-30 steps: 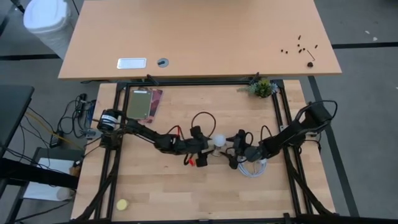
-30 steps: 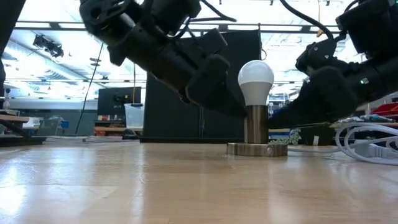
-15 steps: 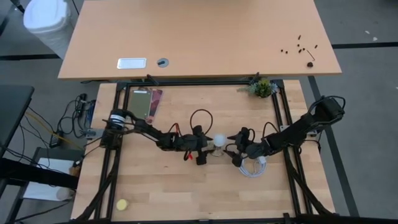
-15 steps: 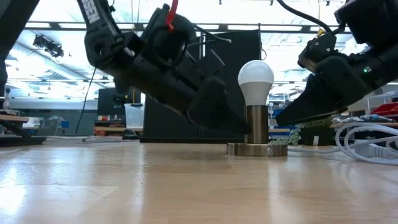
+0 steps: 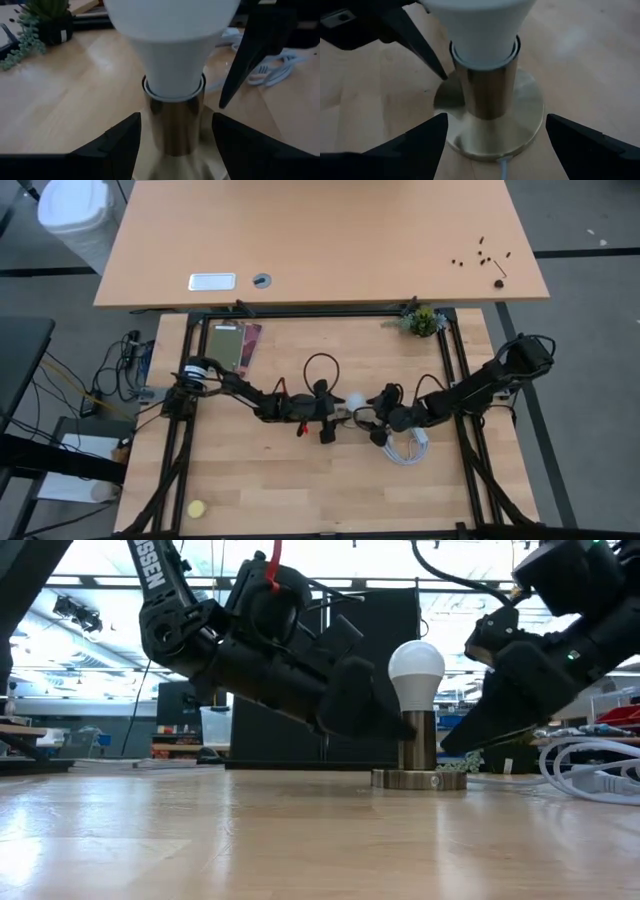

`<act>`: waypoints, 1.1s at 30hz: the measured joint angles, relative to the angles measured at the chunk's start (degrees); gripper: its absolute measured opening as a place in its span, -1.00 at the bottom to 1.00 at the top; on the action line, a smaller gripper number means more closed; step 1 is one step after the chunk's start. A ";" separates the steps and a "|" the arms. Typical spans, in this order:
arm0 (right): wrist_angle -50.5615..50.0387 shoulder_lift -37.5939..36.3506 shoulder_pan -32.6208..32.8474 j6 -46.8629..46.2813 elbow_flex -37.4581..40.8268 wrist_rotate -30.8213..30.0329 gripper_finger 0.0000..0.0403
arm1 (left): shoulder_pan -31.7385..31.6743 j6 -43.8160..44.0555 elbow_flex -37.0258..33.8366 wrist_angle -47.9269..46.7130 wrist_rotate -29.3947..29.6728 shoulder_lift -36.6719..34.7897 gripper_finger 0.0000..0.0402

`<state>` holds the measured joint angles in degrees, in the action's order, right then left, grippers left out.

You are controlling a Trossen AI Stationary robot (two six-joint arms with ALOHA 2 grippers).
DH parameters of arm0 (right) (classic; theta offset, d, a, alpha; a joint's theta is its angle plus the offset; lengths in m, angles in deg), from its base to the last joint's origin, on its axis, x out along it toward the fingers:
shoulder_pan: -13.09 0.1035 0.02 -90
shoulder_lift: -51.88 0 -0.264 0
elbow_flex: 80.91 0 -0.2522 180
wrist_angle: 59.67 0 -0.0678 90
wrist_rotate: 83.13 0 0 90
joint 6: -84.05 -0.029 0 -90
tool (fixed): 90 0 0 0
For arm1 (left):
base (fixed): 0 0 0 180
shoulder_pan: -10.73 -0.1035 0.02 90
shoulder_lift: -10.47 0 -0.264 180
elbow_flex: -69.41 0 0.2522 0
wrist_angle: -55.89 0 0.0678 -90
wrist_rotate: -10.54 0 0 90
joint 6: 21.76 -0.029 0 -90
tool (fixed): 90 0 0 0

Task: Screw lightbulb
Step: Remove the white lightbulb from the desk lamp

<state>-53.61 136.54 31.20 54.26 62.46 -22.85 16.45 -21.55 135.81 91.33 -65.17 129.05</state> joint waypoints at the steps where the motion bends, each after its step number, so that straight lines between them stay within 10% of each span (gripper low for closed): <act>1: -0.85 0.00 -0.26 0.22 -0.59 -0.08 0.72 | 0.00 -0.02 0.02 0.39 0.00 0.13 0.23; 17: -33.25 -0.70 -1.41 -1.52 -15.05 -0.31 0.72 | 0.00 0.00 0.44 8.41 0.66 5.16 0.23; 33: -30.64 -0.66 -5.23 2.48 -18.52 2.51 0.72 | 0.00 0.02 0.45 8.22 1.74 5.20 0.16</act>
<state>-84.25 135.89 25.97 56.74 43.94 -20.34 16.45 -21.53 136.26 99.55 -63.44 134.25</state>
